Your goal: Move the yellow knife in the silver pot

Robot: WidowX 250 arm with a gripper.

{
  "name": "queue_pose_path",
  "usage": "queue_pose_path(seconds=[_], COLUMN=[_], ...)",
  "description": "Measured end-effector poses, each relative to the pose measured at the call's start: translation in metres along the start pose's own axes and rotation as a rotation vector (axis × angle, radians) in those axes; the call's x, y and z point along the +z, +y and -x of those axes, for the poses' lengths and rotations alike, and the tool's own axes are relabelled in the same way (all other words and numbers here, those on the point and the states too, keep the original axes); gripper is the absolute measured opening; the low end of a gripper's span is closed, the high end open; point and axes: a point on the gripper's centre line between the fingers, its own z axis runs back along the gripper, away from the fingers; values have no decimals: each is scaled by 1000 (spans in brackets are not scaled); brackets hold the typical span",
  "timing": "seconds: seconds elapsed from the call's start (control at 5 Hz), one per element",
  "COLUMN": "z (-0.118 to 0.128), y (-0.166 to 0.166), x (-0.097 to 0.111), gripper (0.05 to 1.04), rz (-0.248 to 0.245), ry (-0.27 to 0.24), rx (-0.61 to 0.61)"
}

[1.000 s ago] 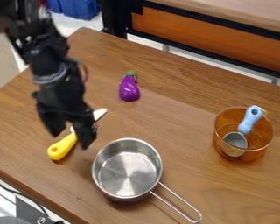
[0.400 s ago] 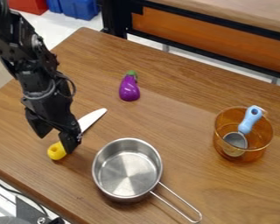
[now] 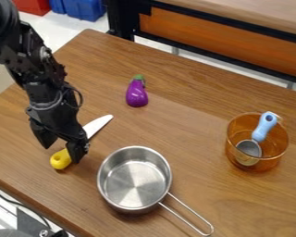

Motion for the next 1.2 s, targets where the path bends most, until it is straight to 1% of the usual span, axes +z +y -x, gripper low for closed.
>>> queue_pose_path(seconds=[0.2,0.6,0.8,1.0,1.2], z=[-4,-6,-9,-12,-12], y=[-1,-3,-2,-2,-3], x=[-4,-17,-18,-21,-22], gripper=[1000,995,938,689,411], rz=[4,-6,-3,9,10], ry=[32,91,105,136,127], rx=[18,-12,-16,-35,-35])
